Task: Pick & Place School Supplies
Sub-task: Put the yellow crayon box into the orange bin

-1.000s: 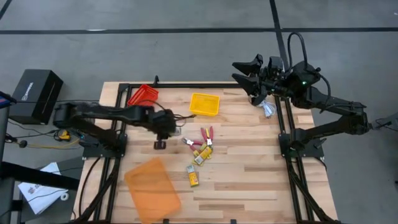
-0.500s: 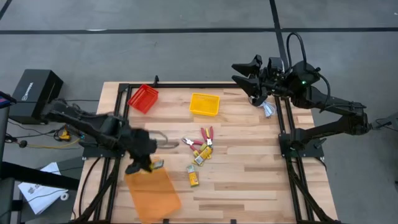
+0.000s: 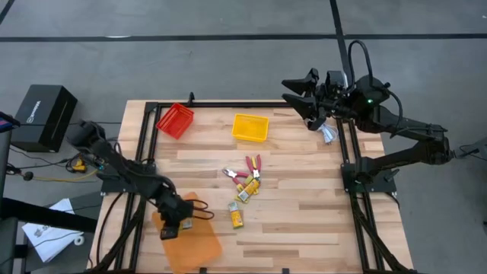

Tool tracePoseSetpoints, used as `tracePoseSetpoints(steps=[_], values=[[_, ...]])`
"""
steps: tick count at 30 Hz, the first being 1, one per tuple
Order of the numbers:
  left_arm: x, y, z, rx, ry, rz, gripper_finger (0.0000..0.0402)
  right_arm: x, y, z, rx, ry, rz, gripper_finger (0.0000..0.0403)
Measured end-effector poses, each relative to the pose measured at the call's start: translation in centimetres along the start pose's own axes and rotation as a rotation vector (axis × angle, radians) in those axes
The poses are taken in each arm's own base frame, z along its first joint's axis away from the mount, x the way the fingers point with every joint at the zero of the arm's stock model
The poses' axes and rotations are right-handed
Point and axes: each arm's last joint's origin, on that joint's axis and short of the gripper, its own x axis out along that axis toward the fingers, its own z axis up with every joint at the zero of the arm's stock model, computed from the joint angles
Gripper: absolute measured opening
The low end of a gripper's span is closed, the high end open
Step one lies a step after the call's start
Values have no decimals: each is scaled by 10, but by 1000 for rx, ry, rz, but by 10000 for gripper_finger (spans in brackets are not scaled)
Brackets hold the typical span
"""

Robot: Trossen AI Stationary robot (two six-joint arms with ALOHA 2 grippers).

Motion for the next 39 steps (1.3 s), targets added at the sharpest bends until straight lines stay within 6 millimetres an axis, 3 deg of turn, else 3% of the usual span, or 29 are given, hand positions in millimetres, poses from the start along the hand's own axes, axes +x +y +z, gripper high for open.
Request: tracePoseSetpoints(steps=[6, 11, 18, 24, 27, 32, 39], values=[[6, 2, 2, -18, 11, 18, 222, 0, 0, 0, 1, 3, 14, 235], [-5, -1, 2, -37, -5, -47, 259, -1, 1, 3, -2, -20, 29, 235], [-61, 3, 6, -151, -274, -176, 236, -1, 3, 6, -5, -57, 40, 235], [-123, 17, 12, -266, -784, -253, 206, -1, 3, 6, -6, -56, 40, 235], [-142, 25, 18, -169, -950, -204, 192, -1, 3, 6, -12, -55, 43, 235], [-147, 25, 40, 106, -935, -29, 173, -1, -1, 7, -19, -53, 48, 235], [-128, 27, 103, 379, -670, 160, 166, -1, -2, 7, -14, -53, 44, 235]])
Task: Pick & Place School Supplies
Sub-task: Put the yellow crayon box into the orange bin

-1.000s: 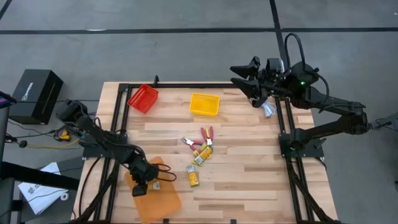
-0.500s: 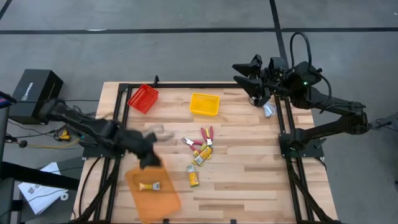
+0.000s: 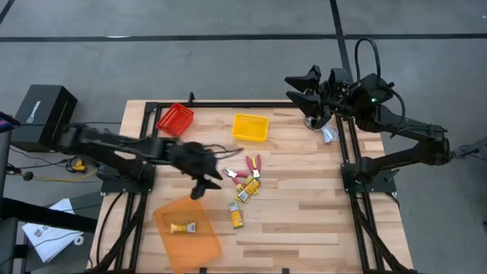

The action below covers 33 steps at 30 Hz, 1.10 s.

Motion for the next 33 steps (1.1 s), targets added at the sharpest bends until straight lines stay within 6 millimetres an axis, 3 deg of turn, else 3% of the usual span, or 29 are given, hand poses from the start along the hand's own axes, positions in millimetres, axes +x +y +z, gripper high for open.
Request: tracePoseSetpoints(steps=[7, 15, 26, 33], values=[[59, 9, 14, 386, 249, -63, 166, 0, 0, 0, 27, 1, 0, 235], [91, 3, 21, 670, 276, -140, 166, 0, 0, 0, 24, 1, 0, 235], [125, -10, -3, 814, 392, -206, 169, 0, 0, 0, 12, 4, -1, 235], [139, -7, -10, 812, 422, -210, 203, 0, 0, -1, -7, 5, -2, 235]])
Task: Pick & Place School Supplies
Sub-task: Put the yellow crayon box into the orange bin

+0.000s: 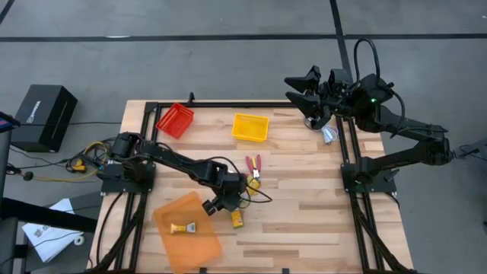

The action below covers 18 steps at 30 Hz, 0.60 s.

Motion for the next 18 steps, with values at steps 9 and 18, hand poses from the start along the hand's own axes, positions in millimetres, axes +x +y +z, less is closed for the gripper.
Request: tracePoseSetpoints(steps=[9, 18], values=[[9, 4, 1, 43, -21, 20, 227, 0, 0, -1, 2, 14, -4, 235], [29, 0, -1, 69, 15, -19, 219, 0, 0, -2, -1, 15, -4, 235]])
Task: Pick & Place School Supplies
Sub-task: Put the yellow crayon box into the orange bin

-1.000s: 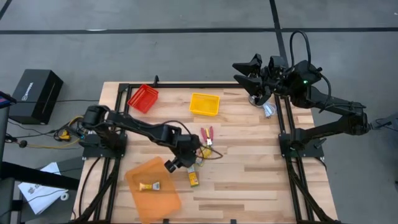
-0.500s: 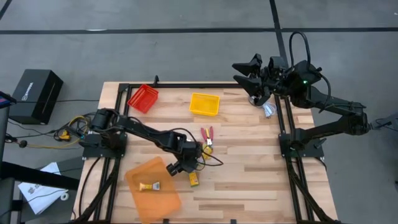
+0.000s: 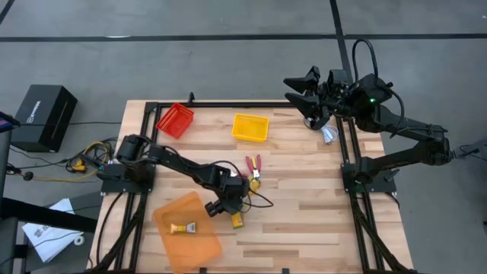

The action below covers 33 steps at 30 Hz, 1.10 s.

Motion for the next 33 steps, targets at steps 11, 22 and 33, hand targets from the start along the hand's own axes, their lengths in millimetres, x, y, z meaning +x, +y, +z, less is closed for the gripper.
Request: tracePoseSetpoints(steps=[11, 22, 33], values=[[21, -5, -2, 1, 59, -25, 184, 0, 0, 0, 0, 3, -1, 235], [13, -3, 0, -92, 66, 43, 71, -1, -5, 2, -24, -8, -20, 235], [-57, 14, -3, -219, -18, 227, 71, -2, -11, 4, -37, -25, -46, 235]])
